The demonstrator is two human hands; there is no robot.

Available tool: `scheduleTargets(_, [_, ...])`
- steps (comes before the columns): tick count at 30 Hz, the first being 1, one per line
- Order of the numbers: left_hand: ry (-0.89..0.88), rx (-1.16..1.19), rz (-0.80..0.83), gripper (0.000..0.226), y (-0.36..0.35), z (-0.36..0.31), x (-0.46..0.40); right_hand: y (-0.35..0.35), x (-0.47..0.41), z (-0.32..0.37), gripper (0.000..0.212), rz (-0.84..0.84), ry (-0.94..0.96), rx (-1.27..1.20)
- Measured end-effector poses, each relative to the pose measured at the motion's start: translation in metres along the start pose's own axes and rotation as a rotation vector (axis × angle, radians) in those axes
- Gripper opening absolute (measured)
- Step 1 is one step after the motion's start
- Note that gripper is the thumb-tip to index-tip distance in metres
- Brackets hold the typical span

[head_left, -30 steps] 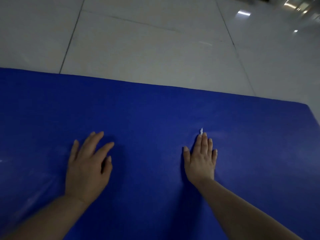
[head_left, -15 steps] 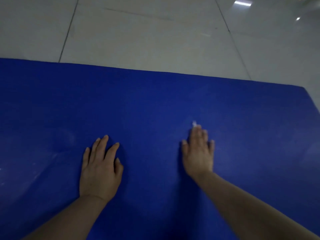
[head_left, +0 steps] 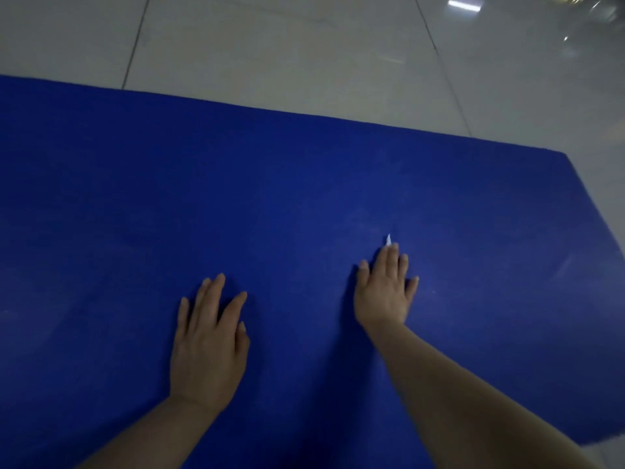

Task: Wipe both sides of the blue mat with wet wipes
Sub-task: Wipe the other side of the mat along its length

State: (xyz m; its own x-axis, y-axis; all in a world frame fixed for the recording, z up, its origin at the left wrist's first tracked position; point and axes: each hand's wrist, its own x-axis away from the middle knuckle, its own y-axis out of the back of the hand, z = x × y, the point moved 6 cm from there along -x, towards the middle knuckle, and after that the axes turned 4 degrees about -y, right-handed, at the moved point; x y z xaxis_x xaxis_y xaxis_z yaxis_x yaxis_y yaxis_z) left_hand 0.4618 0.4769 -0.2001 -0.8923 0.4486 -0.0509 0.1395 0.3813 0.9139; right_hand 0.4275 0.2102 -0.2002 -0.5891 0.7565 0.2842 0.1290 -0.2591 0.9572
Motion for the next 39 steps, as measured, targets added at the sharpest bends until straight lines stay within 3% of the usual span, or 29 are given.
scheduleTargets(2, [-0.023, -0.035, 0.01, 0.04, -0.003, -0.001, 0.008, -0.004, 0.032, 0.027, 0.064, -0.033, 0.171, -0.005])
scheduleTargets(5, [-0.023, -0.036, 0.076, 0.049, -0.004, 0.005, 0.004, -0.029, 0.103, 0.075, 0.069, 0.083, 0.66, 0.027])
scheduleTargets(6, [-0.021, -0.026, 0.095, 0.052, -0.004, 0.005, 0.004, -0.027, 0.103, 0.07, 0.069, 0.067, 0.676, 0.062])
scheduleTargets(9, [-0.022, -0.009, 0.095, 0.053, -0.004, 0.004, 0.003, -0.001, 0.037, -0.003, 0.062, -0.095, 0.231, 0.044])
scheduleTargets(11, [-0.018, -0.009, 0.082, 0.052, -0.004, 0.005, 0.001, 0.011, 0.002, -0.058, 0.06, -0.025, -0.097, 0.001])
scheduleTargets(13, [-0.024, -0.012, 0.063, 0.053, -0.004, 0.004, 0.001, 0.012, -0.006, -0.07, 0.06, -0.024, -0.178, -0.04])
scheduleTargets(14, [-0.028, -0.009, 0.063, 0.053, -0.004, 0.003, 0.001, 0.009, 0.003, -0.055, 0.061, -0.084, -0.088, -0.033])
scheduleTargets(16, [-0.033, 0.001, 0.069, 0.053, -0.004, 0.003, 0.0, -0.007, 0.048, -0.005, 0.064, -0.121, 0.278, 0.0])
scheduleTargets(18, [-0.035, -0.007, 0.078, 0.054, -0.002, 0.004, 0.0, -0.028, 0.108, 0.037, 0.064, 0.026, 0.706, 0.055])
scheduleTargets(19, [-0.034, -0.014, 0.083, 0.054, -0.001, 0.003, 0.0, -0.031, 0.12, 0.039, 0.063, 0.06, 0.791, 0.082])
scheduleTargets(21, [-0.03, -0.02, 0.085, 0.054, -0.001, 0.002, 0.0, -0.018, 0.093, 0.013, 0.064, -0.024, 0.642, 0.057])
scheduleTargets(23, [-0.026, -0.019, 0.078, 0.053, -0.001, 0.001, -0.001, -0.004, 0.047, -0.042, 0.062, -0.134, 0.218, -0.003])
scheduleTargets(25, [-0.022, -0.03, 0.079, 0.053, -0.002, 0.001, -0.001, 0.0, 0.027, -0.081, 0.059, -0.091, -0.14, -0.061])
scheduleTargets(26, [-0.022, -0.034, 0.083, 0.053, -0.003, 0.001, -0.002, -0.002, 0.035, -0.077, 0.06, -0.106, -0.151, -0.058])
scheduleTargets(27, [-0.023, -0.035, 0.086, 0.053, -0.003, 0.001, -0.002, -0.004, 0.05, -0.059, 0.061, -0.153, -0.044, -0.052])
scheduleTargets(28, [-0.022, -0.036, 0.088, 0.053, -0.002, 0.001, -0.001, -0.012, 0.075, -0.032, 0.063, -0.154, 0.148, -0.053])
scheduleTargets(30, [-0.021, -0.041, 0.089, 0.053, -0.001, 0.001, -0.002, -0.035, 0.137, 0.02, 0.065, 0.01, 0.576, 0.012])
scheduleTargets(32, [-0.027, -0.043, 0.091, 0.053, -0.002, 0.001, -0.002, -0.043, 0.163, 0.03, 0.061, 0.023, 0.763, 0.11])
scheduleTargets(35, [-0.029, -0.052, 0.082, 0.053, -0.002, 0.001, -0.003, -0.024, 0.108, -0.026, 0.063, -0.118, 0.393, 0.087])
scheduleTargets(37, [-0.026, -0.059, 0.078, 0.053, -0.004, 0.001, -0.003, -0.014, 0.072, -0.075, 0.059, -0.05, 0.026, 0.044])
scheduleTargets(39, [-0.024, -0.058, 0.082, 0.053, -0.004, 0.001, -0.004, -0.014, 0.077, -0.073, 0.058, -0.043, -0.046, 0.005])
